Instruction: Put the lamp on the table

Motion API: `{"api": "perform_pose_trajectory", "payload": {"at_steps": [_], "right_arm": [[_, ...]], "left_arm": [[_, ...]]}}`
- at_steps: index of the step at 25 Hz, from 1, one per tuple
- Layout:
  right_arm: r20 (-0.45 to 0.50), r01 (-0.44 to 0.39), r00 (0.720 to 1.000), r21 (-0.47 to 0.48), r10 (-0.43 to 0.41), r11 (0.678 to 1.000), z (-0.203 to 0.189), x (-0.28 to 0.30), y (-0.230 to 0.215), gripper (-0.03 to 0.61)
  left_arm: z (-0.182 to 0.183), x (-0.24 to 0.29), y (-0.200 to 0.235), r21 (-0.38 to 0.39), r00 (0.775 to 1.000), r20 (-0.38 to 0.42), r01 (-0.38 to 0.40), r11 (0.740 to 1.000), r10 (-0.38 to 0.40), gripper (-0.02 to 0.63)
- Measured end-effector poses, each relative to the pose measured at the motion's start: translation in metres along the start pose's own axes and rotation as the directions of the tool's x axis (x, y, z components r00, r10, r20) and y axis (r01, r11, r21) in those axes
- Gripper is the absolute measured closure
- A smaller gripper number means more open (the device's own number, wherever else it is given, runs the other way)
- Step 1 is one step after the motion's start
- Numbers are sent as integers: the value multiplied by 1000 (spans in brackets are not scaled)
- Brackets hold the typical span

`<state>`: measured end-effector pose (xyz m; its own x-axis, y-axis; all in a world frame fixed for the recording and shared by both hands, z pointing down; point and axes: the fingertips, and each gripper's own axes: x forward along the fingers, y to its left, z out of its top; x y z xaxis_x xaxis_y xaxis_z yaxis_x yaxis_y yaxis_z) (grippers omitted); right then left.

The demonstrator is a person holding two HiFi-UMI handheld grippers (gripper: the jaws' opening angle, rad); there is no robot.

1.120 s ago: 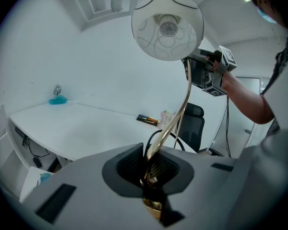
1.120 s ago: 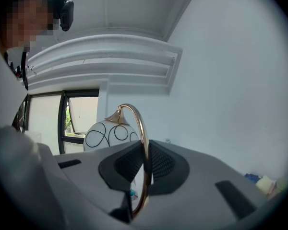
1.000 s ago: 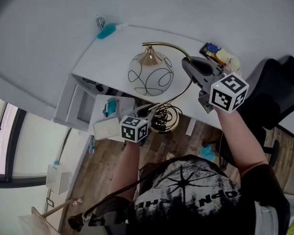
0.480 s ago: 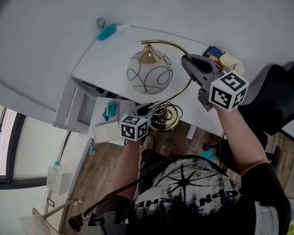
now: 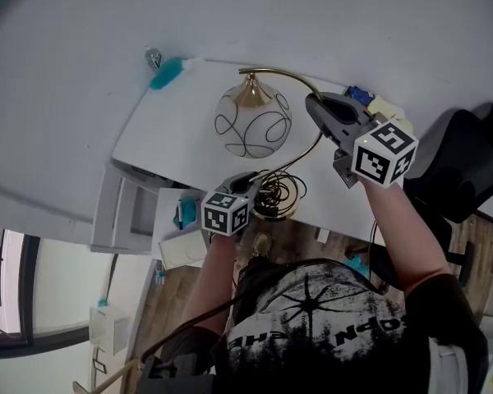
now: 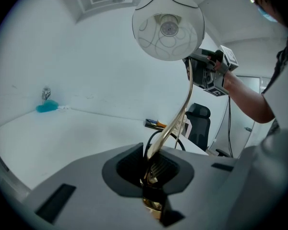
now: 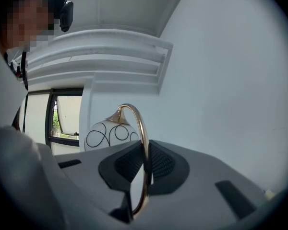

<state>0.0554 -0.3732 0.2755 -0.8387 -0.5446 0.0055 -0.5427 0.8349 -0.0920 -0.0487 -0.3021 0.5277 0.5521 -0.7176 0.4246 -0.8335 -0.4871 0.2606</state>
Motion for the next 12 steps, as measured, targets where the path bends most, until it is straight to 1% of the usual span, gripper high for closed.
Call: {"api": "perform_pose_trajectory", "payload": {"at_steps": [4, 12], "right_arm": [[-3, 44, 999, 6, -44, 999, 10, 32, -27, 545], [35, 124, 992, -8, -124, 992, 2, 35, -39, 545]], "left_arm": [[28, 20, 30, 13, 999, -18, 44, 999, -44, 574], [34, 39, 52, 79, 995, -35, 99, 992, -97, 574]]}}
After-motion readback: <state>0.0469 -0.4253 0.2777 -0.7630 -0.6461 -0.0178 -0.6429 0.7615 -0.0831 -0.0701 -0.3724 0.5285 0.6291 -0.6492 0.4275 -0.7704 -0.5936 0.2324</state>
